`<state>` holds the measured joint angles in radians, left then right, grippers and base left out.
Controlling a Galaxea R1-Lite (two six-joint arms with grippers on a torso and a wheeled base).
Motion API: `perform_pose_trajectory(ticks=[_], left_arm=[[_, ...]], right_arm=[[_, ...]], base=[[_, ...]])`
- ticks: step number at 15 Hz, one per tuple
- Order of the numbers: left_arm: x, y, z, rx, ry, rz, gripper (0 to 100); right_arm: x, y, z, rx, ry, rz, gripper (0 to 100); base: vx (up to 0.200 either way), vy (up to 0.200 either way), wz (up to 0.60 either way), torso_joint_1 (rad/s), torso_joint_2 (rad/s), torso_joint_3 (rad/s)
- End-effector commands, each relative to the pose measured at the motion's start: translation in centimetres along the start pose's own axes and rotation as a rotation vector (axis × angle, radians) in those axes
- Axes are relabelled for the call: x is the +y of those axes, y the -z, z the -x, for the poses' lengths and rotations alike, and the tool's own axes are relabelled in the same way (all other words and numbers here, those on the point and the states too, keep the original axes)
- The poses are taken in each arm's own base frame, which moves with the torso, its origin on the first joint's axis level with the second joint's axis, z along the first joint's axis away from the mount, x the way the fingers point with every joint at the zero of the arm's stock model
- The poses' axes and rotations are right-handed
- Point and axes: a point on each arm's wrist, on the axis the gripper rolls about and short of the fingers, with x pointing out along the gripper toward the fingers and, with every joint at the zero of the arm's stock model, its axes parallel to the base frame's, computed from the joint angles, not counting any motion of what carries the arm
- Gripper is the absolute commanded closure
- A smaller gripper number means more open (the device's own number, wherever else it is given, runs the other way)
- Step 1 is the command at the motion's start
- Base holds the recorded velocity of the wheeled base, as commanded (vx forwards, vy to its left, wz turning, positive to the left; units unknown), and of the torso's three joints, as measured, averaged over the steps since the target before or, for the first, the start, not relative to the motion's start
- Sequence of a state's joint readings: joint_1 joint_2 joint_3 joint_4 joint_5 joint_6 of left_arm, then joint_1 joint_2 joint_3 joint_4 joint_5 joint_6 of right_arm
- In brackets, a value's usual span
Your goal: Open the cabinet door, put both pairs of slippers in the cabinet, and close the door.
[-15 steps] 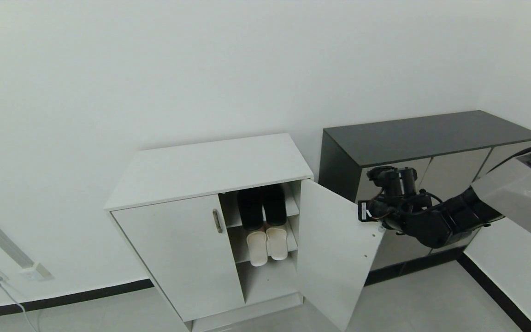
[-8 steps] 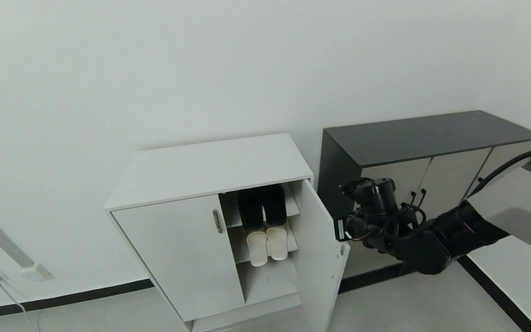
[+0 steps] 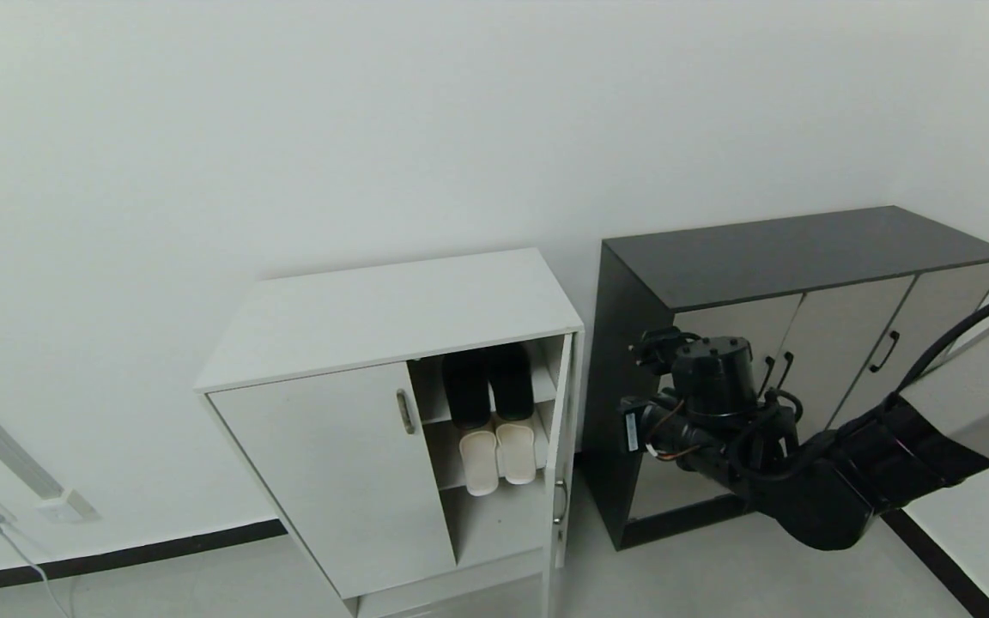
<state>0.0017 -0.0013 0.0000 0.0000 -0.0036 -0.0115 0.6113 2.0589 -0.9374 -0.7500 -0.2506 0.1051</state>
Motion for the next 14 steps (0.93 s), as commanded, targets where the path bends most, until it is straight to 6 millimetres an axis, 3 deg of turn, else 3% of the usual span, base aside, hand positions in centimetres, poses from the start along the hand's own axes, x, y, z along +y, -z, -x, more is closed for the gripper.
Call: perform_pose_trajectory(ticks=[1, 5, 12, 14], left_arm=[[0.0, 0.0, -0.01, 0.001, 0.0, 0.001, 100], [0.0, 0.0, -0.01, 0.001, 0.0, 0.001, 100], [0.0, 0.0, -0.01, 0.001, 0.0, 0.002, 100], [0.0, 0.0, -0.01, 0.001, 0.0, 0.002, 100]], right_arm=[[-0.07, -0.1, 0.21, -0.003, 0.0, -0.002, 100], [-0.01, -0.11, 0.19, -0.008, -0.002, -0.001, 100], [0.04, -0.51, 1.08, -0.011, -0.083, -0.004, 100], [-0.21, -0.49, 1.17, -0.019, -0.079, -0.005, 100]], base=[[0.0, 0.0, 0.0, 0.0, 0.0, 0.0], [0.0, 0.0, 0.0, 0.0, 0.0, 0.0], [0.0, 0.0, 0.6, 0.005, 0.0, 0.002], [0.0, 0.0, 0.0, 0.0, 0.0, 0.0]])
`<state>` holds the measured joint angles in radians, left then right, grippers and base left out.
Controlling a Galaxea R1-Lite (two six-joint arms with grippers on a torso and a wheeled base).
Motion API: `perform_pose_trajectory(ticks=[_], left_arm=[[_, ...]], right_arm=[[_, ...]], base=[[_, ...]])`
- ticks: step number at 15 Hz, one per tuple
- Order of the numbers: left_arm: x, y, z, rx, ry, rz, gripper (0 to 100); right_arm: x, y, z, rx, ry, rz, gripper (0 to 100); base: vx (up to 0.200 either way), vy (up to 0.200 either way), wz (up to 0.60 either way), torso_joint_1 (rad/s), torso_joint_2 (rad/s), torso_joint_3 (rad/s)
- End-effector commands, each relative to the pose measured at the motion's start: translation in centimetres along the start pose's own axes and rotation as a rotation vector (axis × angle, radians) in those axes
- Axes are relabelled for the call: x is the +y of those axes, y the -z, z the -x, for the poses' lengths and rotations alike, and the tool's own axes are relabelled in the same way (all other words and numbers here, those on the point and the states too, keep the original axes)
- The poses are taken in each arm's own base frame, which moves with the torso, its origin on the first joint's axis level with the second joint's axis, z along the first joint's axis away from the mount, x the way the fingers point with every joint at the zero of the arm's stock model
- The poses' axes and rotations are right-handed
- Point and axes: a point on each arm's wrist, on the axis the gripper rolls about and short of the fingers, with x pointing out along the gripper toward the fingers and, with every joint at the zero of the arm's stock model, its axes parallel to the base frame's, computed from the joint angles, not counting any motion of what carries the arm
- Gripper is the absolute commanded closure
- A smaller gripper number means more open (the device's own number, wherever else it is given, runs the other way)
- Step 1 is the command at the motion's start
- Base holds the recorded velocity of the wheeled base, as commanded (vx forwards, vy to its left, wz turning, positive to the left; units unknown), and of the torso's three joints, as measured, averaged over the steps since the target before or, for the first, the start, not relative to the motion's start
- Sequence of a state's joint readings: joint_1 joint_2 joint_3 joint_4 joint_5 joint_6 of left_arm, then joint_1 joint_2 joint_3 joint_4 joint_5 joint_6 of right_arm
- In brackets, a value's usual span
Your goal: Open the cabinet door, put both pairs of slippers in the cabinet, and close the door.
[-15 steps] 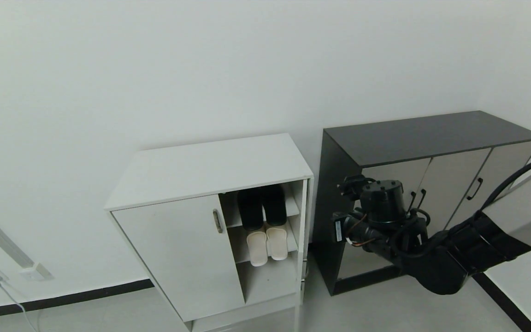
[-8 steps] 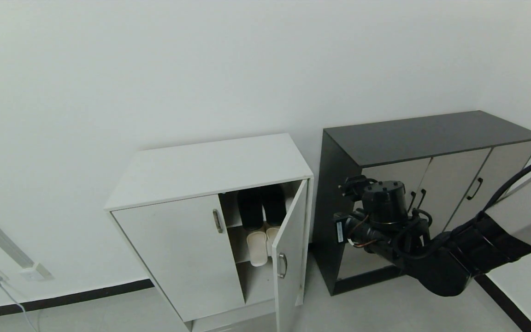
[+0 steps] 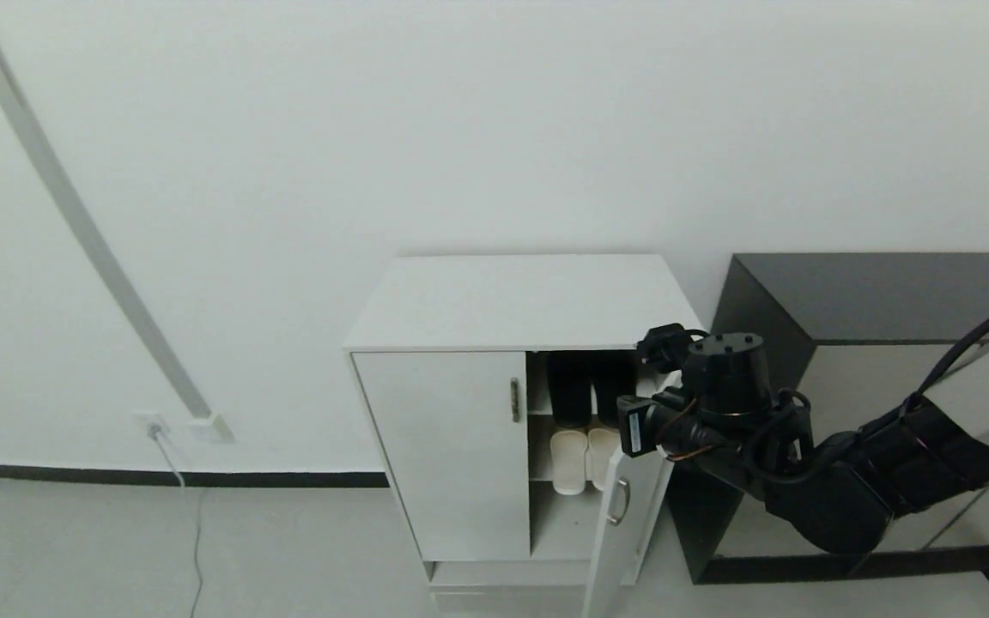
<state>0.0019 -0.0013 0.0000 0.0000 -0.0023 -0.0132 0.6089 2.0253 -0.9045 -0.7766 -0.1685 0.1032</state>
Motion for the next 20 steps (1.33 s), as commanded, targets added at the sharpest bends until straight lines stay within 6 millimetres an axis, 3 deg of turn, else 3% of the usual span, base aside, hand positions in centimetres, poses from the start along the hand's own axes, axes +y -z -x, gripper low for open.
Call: perform_pose_trajectory(ticks=[1, 5, 8, 11, 13, 17, 20], left_arm=[[0.0, 0.0, 0.0, 0.001, 0.0, 0.001, 100], [0.0, 0.0, 0.0, 0.001, 0.001, -0.001, 100], [0.0, 0.0, 0.0, 0.0, 0.0, 0.001, 100], [0.0, 0.0, 0.0, 0.001, 0.0, 0.001, 100], [0.0, 0.0, 0.0, 0.001, 0.0, 0.001, 100], [0.0, 0.0, 0.0, 0.001, 0.0, 0.001, 100], [0.0, 0.0, 0.0, 0.001, 0.0, 0.001, 100]], right_arm=[[-0.2, 0.0, 0.3, -0.005, 0.004, 0.003, 100], [-0.9, -0.2, 1.3, -0.044, 0.022, 0.041, 100], [-1.6, 0.0, 4.2, -0.012, 0.036, 0.067, 100], [-2.4, 1.6, 8.3, 0.036, 0.042, 0.077, 100], [-2.7, 2.8, 9.8, 0.072, 0.035, 0.083, 100], [-2.6, 4.6, 9.7, 0.144, -0.001, 0.079, 100], [-2.4, 5.9, 8.3, 0.185, -0.01, 0.07, 100]], base=[[0.0, 0.0, 0.0, 0.0, 0.0, 0.0], [0.0, 0.0, 0.0, 0.0, 0.0, 0.0], [0.0, 0.0, 0.0, 0.0, 0.0, 0.0], [0.2, 0.0, 0.0, 0.001, 0.0, 0.002], [0.0, 0.0, 0.0, 0.0, 0.0, 0.0], [0.0, 0.0, 0.0, 0.0, 0.0, 0.0], [0.0, 0.0, 0.0, 0.0, 0.0, 0.0]])
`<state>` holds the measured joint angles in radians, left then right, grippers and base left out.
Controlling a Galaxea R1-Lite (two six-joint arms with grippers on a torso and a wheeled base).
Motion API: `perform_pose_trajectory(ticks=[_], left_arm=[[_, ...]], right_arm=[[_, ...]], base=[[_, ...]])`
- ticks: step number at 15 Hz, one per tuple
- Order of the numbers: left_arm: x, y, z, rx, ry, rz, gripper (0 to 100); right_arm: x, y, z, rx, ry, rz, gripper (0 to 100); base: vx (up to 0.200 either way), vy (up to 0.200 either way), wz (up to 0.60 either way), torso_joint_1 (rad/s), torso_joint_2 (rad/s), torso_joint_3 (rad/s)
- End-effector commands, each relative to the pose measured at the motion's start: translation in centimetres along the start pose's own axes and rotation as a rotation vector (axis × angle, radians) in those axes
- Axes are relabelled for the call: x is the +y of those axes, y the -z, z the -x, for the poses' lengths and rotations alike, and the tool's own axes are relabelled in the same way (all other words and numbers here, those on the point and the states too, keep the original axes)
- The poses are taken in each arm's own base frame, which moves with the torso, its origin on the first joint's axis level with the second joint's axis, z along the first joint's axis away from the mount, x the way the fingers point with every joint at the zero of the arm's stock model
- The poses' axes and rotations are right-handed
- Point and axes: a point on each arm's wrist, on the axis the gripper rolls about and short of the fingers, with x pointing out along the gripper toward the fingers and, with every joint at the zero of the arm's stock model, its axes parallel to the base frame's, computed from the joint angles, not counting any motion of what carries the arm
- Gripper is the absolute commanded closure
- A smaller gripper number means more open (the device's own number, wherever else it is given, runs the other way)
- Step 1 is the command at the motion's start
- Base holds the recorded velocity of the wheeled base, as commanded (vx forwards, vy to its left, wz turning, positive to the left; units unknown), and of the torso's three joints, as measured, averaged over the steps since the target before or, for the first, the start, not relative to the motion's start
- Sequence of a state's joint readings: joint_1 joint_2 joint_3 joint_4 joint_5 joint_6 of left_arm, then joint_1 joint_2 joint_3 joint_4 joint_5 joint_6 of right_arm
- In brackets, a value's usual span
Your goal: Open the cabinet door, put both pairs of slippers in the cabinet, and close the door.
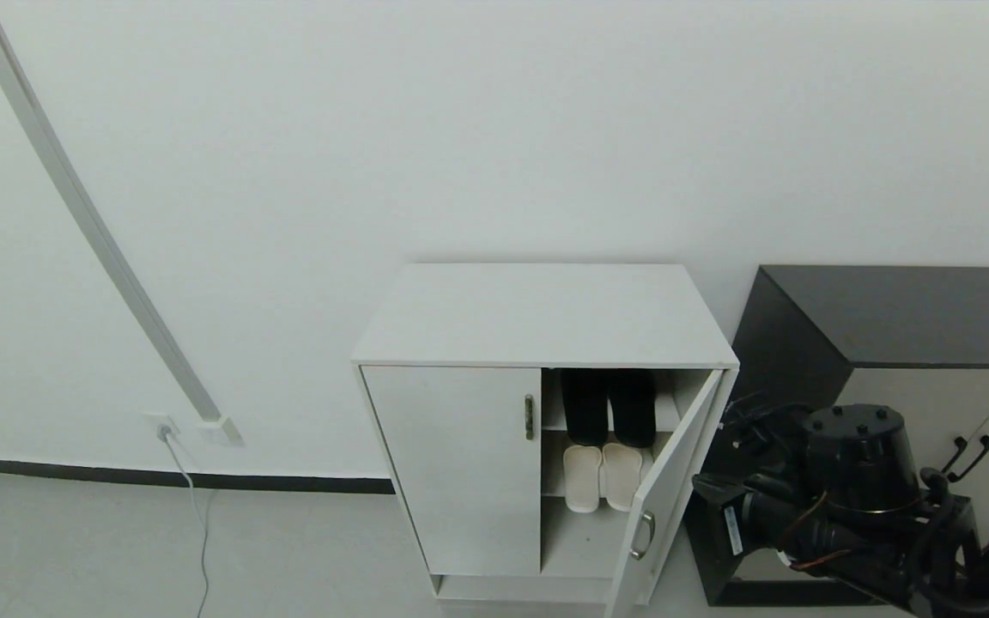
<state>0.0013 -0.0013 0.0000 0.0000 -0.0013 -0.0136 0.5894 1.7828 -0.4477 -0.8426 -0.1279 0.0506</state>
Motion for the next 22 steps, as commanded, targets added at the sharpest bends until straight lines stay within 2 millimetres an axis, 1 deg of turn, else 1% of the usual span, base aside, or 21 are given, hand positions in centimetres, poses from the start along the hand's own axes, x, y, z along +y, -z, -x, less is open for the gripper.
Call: perform_pose_trajectory(ticks=[1, 3, 7, 11, 22], left_arm=[[0.0, 0.0, 0.0, 0.001, 0.0, 0.0, 100], [0.0, 0.0, 0.0, 0.001, 0.0, 0.0, 100], [0.0, 0.0, 0.0, 0.001, -0.002, 0.002, 100], [0.0, 0.0, 0.0, 0.001, -0.002, 0.002, 100], [0.0, 0.0, 0.0, 0.0, -0.002, 0.002, 100]], right_arm=[[0.2, 1.2, -1.6, 0.035, 0.002, 0.005, 100], [0.3, 1.8, -2.7, 0.038, 0.002, 0.006, 100], [0.5, 2.2, -4.6, 0.049, 0.002, 0.001, 100], [0.7, 2.1, -6.3, 0.047, 0.004, -0.02, 100], [1.1, 1.0, -10.9, 0.0, 0.008, -0.029, 100]], base=[[0.0, 0.0, 0.0, 0.0, 0.0, 0.0], [0.0, 0.0, 0.0, 0.0, 0.0, 0.0], [0.0, 0.0, 0.0, 0.0, 0.0, 0.0], [0.0, 0.0, 0.0, 0.0, 0.0, 0.0], [0.0, 0.0, 0.0, 0.0, 0.0, 0.0]])
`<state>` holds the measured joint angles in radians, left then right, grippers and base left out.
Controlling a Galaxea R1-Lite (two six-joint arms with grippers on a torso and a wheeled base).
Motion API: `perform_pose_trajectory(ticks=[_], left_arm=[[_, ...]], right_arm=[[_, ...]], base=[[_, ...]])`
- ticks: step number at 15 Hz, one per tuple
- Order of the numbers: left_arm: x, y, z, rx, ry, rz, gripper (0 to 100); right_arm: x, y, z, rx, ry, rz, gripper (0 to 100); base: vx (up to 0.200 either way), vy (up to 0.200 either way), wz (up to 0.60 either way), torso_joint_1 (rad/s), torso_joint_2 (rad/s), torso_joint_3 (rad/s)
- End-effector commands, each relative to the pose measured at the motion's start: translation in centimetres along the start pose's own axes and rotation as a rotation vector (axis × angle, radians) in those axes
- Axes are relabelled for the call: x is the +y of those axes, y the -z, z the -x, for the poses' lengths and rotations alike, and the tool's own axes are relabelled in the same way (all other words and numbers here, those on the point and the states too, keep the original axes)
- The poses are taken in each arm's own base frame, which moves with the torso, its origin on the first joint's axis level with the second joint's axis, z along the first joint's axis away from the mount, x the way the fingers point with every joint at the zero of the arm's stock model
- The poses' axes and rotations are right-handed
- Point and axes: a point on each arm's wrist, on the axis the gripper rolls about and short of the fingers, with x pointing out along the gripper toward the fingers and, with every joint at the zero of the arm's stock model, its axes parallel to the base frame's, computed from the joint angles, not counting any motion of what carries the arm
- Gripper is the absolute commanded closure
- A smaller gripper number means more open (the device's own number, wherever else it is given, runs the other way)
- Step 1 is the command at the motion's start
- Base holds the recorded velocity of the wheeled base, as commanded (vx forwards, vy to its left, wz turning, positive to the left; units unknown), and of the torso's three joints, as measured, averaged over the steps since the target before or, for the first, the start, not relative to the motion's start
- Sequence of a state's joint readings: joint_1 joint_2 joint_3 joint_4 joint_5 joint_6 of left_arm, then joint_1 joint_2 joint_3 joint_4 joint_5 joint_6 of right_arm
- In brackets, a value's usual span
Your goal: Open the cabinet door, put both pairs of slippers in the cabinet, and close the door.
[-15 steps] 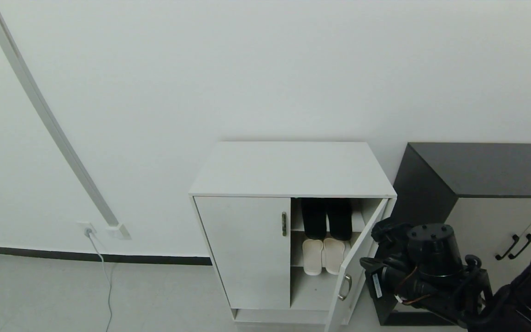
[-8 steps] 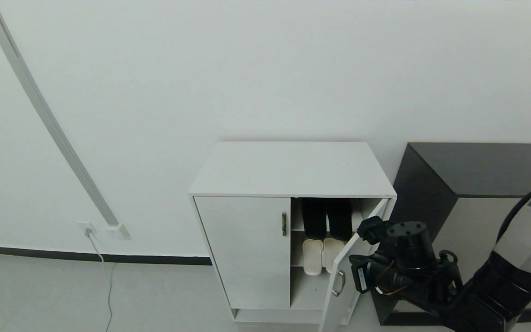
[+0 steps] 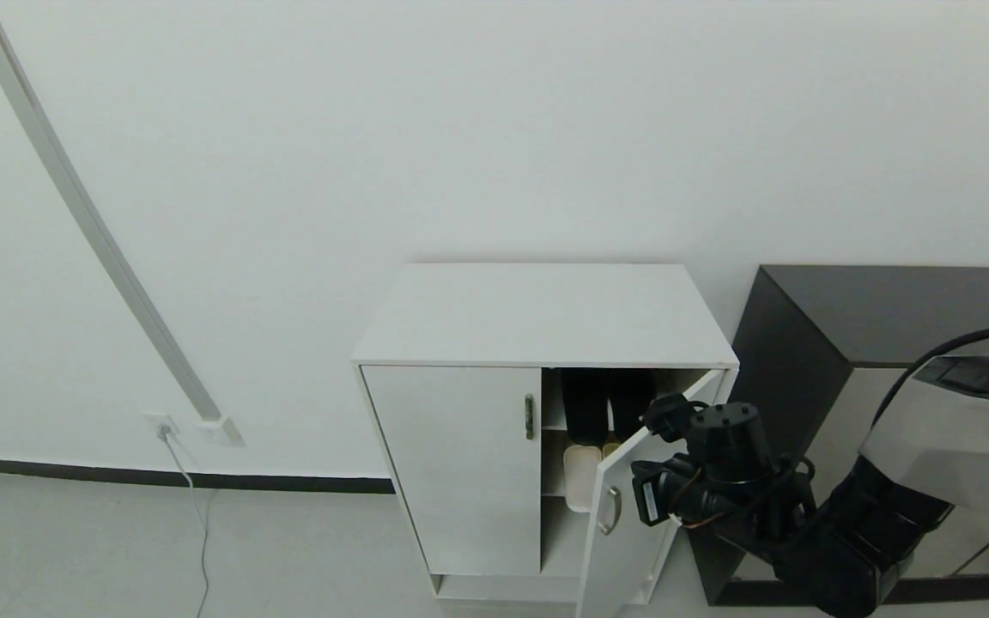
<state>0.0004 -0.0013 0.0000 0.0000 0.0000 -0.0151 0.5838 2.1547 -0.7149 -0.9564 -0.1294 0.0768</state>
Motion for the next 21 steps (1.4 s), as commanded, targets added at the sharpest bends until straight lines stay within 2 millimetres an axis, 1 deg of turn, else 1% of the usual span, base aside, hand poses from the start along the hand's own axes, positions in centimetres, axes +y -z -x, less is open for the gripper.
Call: perform_pose_trajectory(ticks=[1, 6, 9, 12, 17, 21], left_arm=[[0.0, 0.0, 0.0, 0.001, -0.001, 0.0, 100], [0.0, 0.0, 0.0, 0.001, -0.001, 0.0, 100], [0.0, 0.0, 0.0, 0.001, -0.001, -0.001, 100], [0.0, 0.0, 0.0, 0.001, 0.0, -0.001, 100], [0.0, 0.0, 0.0, 0.001, 0.0, 0.0, 100], [0.0, 0.0, 0.0, 0.001, 0.0, 0.0, 100]], right_arm=[[0.1, 0.2, -1.3, 0.0, 0.002, 0.0, 100], [-0.6, -0.7, -2.6, -0.032, 0.023, -0.015, 100], [-0.9, -0.7, -3.5, -0.039, 0.031, -0.02, 100], [-1.1, -1.0, -4.9, -0.057, 0.041, -0.025, 100], [-1.2, -1.5, -6.6, -0.082, 0.048, -0.028, 100], [-1.3, -1.9, -7.2, -0.079, 0.052, -0.03, 100]], base=[[0.0, 0.0, 0.0, 0.0, 0.0, 0.0], [0.0, 0.0, 0.0, 0.0, 0.0, 0.0], [0.0, 0.0, 0.0, 0.0, 0.0, 0.0], [0.0, 0.0, 0.0, 0.0, 0.0, 0.0], [0.0, 0.0, 0.0, 0.0, 0.0, 0.0], [0.0, 0.0, 0.0, 0.0, 0.0, 0.0]])
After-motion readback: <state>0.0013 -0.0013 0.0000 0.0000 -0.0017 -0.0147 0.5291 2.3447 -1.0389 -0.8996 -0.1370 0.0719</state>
